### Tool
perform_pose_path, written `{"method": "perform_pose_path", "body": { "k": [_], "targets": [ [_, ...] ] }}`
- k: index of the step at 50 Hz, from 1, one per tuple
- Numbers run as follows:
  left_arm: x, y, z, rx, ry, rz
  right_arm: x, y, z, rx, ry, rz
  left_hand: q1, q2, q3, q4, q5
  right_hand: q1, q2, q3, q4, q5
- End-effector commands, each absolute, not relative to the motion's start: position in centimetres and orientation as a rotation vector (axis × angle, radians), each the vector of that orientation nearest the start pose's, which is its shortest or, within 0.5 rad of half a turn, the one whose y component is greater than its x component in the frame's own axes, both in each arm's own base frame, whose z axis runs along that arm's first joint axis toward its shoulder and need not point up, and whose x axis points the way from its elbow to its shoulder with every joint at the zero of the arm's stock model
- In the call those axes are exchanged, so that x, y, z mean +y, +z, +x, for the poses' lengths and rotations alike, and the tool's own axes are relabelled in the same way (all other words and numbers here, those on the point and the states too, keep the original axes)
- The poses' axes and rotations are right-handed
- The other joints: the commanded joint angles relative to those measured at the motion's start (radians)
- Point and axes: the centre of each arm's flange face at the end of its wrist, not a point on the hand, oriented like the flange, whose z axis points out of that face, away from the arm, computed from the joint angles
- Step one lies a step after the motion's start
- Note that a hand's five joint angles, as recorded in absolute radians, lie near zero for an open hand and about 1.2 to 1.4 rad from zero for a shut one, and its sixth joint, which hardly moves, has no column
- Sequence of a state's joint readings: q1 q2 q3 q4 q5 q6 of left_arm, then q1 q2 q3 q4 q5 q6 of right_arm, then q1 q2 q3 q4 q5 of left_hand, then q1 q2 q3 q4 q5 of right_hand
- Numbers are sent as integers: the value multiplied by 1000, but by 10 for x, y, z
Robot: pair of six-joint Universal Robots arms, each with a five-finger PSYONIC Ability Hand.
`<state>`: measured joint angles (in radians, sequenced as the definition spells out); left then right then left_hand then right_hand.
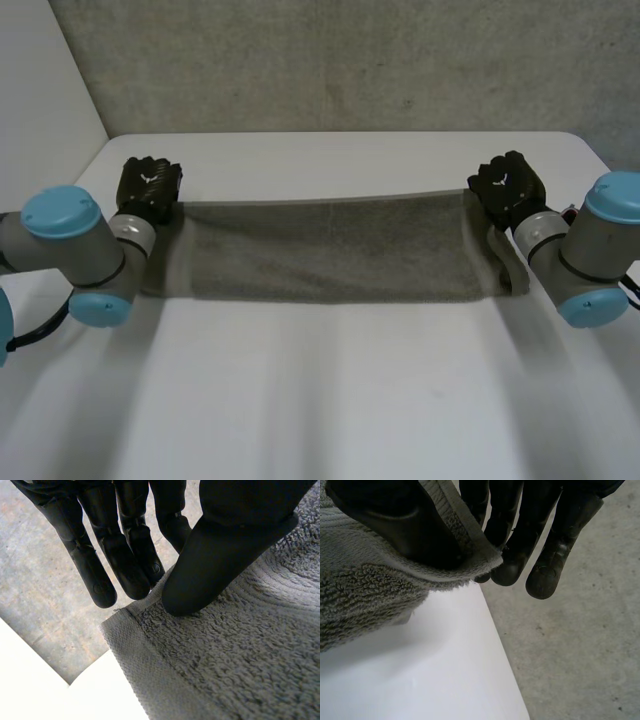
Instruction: Fold the towel.
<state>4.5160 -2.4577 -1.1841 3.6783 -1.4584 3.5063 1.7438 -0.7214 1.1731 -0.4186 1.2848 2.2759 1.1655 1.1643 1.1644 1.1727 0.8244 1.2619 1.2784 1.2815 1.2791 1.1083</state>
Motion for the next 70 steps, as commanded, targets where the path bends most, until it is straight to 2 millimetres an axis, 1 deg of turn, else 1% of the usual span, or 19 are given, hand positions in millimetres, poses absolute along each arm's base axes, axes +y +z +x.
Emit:
{"method": "perform_pose_path", "body": {
  "k": [1,6,9,11,19,23,26,30,32,35,39,40,41,42,43,49,57,62,70],
  "targets": [
    [-433,109,-236,2053,-2215,738,-430,120,233,1997,-2324,-1522,-914,-913,-913,-921,-747,-1065,-1082,-1085,-1082,-1086],
    [-427,104,-238,2078,-2193,752,-430,125,231,2039,-2347,-1486,-976,-974,-974,-983,-809,-1087,-1104,-1107,-1105,-1108],
    [-422,104,-238,2095,-2183,756,-429,147,228,2035,-2400,-1432,-976,-974,-974,-983,-809,-1087,-1104,-1107,-1105,-1108],
    [-418,128,-234,2065,-2219,728,-421,186,223,1990,-2475,-1331,-978,-977,-977,-986,-812,-1087,-1104,-1107,-1105,-1108],
    [-389,183,-223,1998,-2280,697,-382,239,214,1962,-2439,-1041,-973,-971,-971,-980,-806,-1087,-1104,-1107,-1105,-1108],
    [-374,195,-219,1999,-2295,687,-364,247,212,1997,-2347,-980,-973,-971,-971,-980,-806,-1087,-1104,-1107,-1105,-1108],
    [-362,202,-217,2016,-2313,666,-354,246,213,2028,-2232,-972,-973,-971,-971,-980,-806,-1087,-1104,-1107,-1105,-1108],
    [-354,203,-216,2048,-2321,646,-355,244,208,2031,-2181,-981,-973,-971,-971,-980,-806,-607,-624,-627,-625,-628],
    [-350,200,-215,2080,-2317,632,-362,247,204,1993,-2181,-1003,-973,-971,-971,-980,-806,-96,-112,-115,-113,-117],
    [-348,196,-214,2101,-2305,625,-378,233,202,2027,-2148,-996,-973,-971,-971,-980,-806,134,118,115,117,113],
    [-346,191,-211,2118,-2286,623,-391,220,198,2103,-2126,-960,-973,-971,-971,-980,-806,115,98,95,98,94],
    [-345,189,-210,2128,-2277,619,-394,216,192,2184,-2120,-935,-973,-971,-971,-980,-806,-254,-271,-274,-271,-275],
    [-345,189,-210,2128,-2277,619,-394,216,192,2185,-2120,-934,-973,-971,-971,-980,-806,-258,-274,-278,-275,-279],
    [-344,187,-209,2139,-2267,616,-394,213,189,2261,-2121,-927,-975,-974,-974,-983,-809,-816,-832,-836,-833,-837],
    [-343,184,-207,2150,-2256,614,-392,210,187,2318,-2121,-925,-976,-974,-974,-983,-809,-1087,-1104,-1107,-1105,-1108],
    [-343,180,-203,2163,-2235,602,-388,205,185,2313,-2135,-925,-978,-977,-977,-986,-812,-1087,-1104,-1107,-1105,-1108],
    [-341,177,-202,2176,-2226,600,-368,226,193,2154,-2104,-840,-978,-977,-977,-986,-812,-942,-959,-962,-959,-963],
    [-340,175,-201,2181,-2219,596,-347,211,194,2195,-1968,-828,-984,-983,-983,-991,-818,-702,-718,-721,-719,-723],
    [-339,173,-197,2191,-2203,586,-322,174,189,2284,-1871,-942,-984,-983,-983,-991,-818,-663,-680,-683,-680,-684]
  ]
}}
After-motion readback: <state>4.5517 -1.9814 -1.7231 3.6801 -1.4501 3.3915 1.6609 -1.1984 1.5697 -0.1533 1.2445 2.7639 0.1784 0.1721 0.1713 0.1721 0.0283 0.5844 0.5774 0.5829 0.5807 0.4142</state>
